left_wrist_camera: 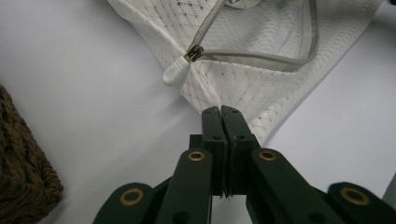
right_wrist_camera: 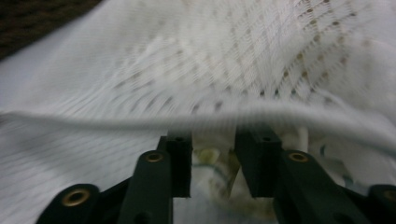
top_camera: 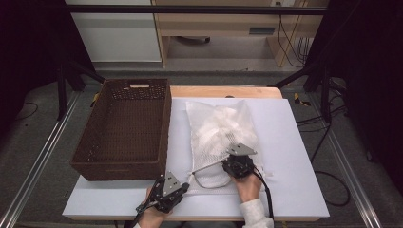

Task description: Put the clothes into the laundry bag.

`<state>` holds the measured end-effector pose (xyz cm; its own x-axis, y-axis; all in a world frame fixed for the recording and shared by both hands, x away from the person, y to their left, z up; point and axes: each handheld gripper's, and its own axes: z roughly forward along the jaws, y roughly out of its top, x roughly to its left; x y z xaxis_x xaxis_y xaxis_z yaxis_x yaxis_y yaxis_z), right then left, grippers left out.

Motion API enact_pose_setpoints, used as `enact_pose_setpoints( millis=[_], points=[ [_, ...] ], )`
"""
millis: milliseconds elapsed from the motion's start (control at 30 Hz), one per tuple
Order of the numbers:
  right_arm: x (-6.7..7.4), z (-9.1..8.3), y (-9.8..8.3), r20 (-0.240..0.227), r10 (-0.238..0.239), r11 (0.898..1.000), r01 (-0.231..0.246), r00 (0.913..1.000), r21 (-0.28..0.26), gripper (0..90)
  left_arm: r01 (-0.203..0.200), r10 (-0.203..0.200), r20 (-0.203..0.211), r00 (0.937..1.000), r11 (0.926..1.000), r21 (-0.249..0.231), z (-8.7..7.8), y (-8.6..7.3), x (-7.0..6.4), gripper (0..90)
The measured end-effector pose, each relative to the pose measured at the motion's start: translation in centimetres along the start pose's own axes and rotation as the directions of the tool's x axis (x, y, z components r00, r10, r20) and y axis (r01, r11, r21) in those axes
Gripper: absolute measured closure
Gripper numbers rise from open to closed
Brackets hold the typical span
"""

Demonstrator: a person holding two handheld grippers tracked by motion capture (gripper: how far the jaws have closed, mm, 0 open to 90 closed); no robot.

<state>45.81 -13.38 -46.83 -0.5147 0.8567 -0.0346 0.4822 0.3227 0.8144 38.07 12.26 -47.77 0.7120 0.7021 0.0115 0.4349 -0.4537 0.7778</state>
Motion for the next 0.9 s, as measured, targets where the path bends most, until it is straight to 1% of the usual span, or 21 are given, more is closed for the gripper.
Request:
enact_pose_setpoints(
  millis=[33, 100, 133, 167, 200, 233, 300, 333, 367, 400, 433, 467, 533, 600, 633, 667, 700, 733, 767, 867, 900],
  points=[
    [0.1, -0.7, -0.4, -0.025, 0.007, 1.0, -0.007, 0.9997, -0.004, 64.2, 0.001, -0.001, 0.0, 1.0, 1.0, -0.002, 0.0, 0.0, -0.1, 87.9],
    [0.3, -1.5, -1.1, -0.038, -0.005, 1.0, 0.005, 0.9993, 0.02, 64.5, -0.005, 0.005, -0.002, 1.0, 1.0, -0.002, 0.0, 0.0, -0.2, 87.9],
    [0.5, -1.5, -1.5, -0.032, -0.02, 0.999, 0.021, 0.9993, 0.032, 66.9, -0.007, 0.007, -0.001, 1.0, 1.0, -0.005, 0.0, 0.1, -0.3, 87.9],
    [0.5, -1.4, -1.7, -0.015, -0.043, 0.998, 0.044, 0.999, 0.047, 72.1, -0.01, 0.01, -0.002, 0.9999, 0.9999, -0.005, 0.0, 0.1, -0.3, 87.9],
    [0.4, -1.1, -1.8, 0.0, -0.046, 0.996, 0.046, 0.999, 0.07, 77.1, -0.011, 0.011, -0.004, 0.9999, 0.9999, -0.006, -0.1, 0.1, -0.3, 87.9],
    [0.3, -0.7, -1.8, 0.01, -0.044, 0.996, 0.043, 0.999, 0.084, 84.1, -0.012, 0.012, -0.006, 0.9999, 0.9999, -0.007, -0.1, 0.1, -0.3, 87.9],
    [-0.1, 0.1, -1.6, 0.021, -0.016, 0.994, 0.014, 0.9996, 0.106, 87.7, -0.009, 0.009, -0.005, 0.9999, 0.9999, -0.009, -0.2, 0.2, -0.2, 88.0],
    [-0.5, 0.4, -1.4, 0.03, -0.02, 0.994, 0.016, 0.9994, 0.109, 89.1, -0.009, 0.009, -0.006, 0.9999, 0.9999, -0.009, -0.3, 0.2, -0.2, 88.0],
    [-0.7, 0.7, -1.2, 0.036, -0.003, 0.994, -0.001, 0.9993, 0.11, 89.5, -0.009, 0.009, -0.006, 0.9999, 0.9999, -0.009, -0.3, 0.2, -0.1, 88.0],
    [-0.9, 1.0, -1.1, 0.053, 0.0, 0.995, -0.006, 0.9986, 0.104, 89.7, -0.01, 0.01, -0.006, 0.9999, 0.9999, -0.006, -0.3, 0.1, -0.2, 88.1],
    [-1.2, 1.5, -0.9, 0.09, -0.005, 0.996, -0.003, 0.9959, 0.09, 89.8, -0.017, 0.017, -0.005, 0.9998, 0.9999, -0.003, -0.3, 0.1, -0.2, 88.1],
    [-1.4, 1.9, -0.7, 0.117, 0.004, 0.997, -0.013, 0.9931, 0.08, 89.9, -0.019, 0.019, -0.006, 0.9998, 0.9998, -0.001, -0.3, 0.1, -0.2, 88.1],
    [-1.9, 2.4, -0.6, 0.154, 0.013, 0.998, -0.022, 0.988, 0.056, 89.7, -0.019, 0.019, -0.004, 0.9998, 0.9998, -0.001, -0.2, 0.1, -0.2, 88.1],
    [-2.2, 2.3, -0.8, 0.149, 0.037, 0.998, -0.043, 0.9881, 0.036, 88.2, -0.011, 0.011, -0.001, 0.9999, 0.9999, 0.0, -0.1, 0.1, -0.1, 88.0],
    [-2.2, 1.8, -0.9, 0.129, 0.05, 0.998, -0.055, 0.9904, 0.036, 85.5, -0.012, 0.012, 0.001, 0.9999, 0.9999, 0.002, -0.1, 0.1, -0.1, 88.0],
    [-2.1, 1.3, -1.0, 0.107, 0.062, 0.998, -0.064, 0.9924, 0.023, 81.1, -0.004, 0.004, 0.003, 1.0, 1.0, 0.0, -0.1, 0.0, -0.1, 87.9],
    [-2.0, 0.1, -1.2, 0.079, 0.064, 0.998, -0.063, 0.9949, -0.016, 75.9, 0.0, 0.0, 0.002, 1.0, 1.0, -0.001, -0.1, 0.0, 0.0, 87.9],
    [-2.0, 0.1, -1.2, 0.079, 0.064, 0.998, -0.063, 0.9949, -0.016, 75.9, 0.0, 0.0, 0.002, 1.0, 1.0, -0.001, -0.1, 0.0, 0.0, 87.8],
    [-1.8, -2.5, -1.9, 0.037, 0.053, 0.997, -0.051, 0.9979, -0.059, 69.4, 0.001, -0.001, 0.002, 1.0, 1.0, -0.003, 0.0, 0.1, 0.0, 87.7],
    [-1.7, -5.5, -2.6, 0.034, 0.049, 0.993, -0.045, 0.9982, -0.108, 64.5, 0.004, -0.004, -0.001, 1.0, 1.0, -0.007, 0.0, 0.1, 0.0, 87.6],
    [-1.9, -6.4, -2.9, 0.036, 0.058, 0.992, -0.054, 0.9976, -0.116, 61.5, 0.006, -0.006, -0.003, 1.0, 0.9999, -0.012, 0.0, 0.1, 0.0, 87.6]
  ],
)
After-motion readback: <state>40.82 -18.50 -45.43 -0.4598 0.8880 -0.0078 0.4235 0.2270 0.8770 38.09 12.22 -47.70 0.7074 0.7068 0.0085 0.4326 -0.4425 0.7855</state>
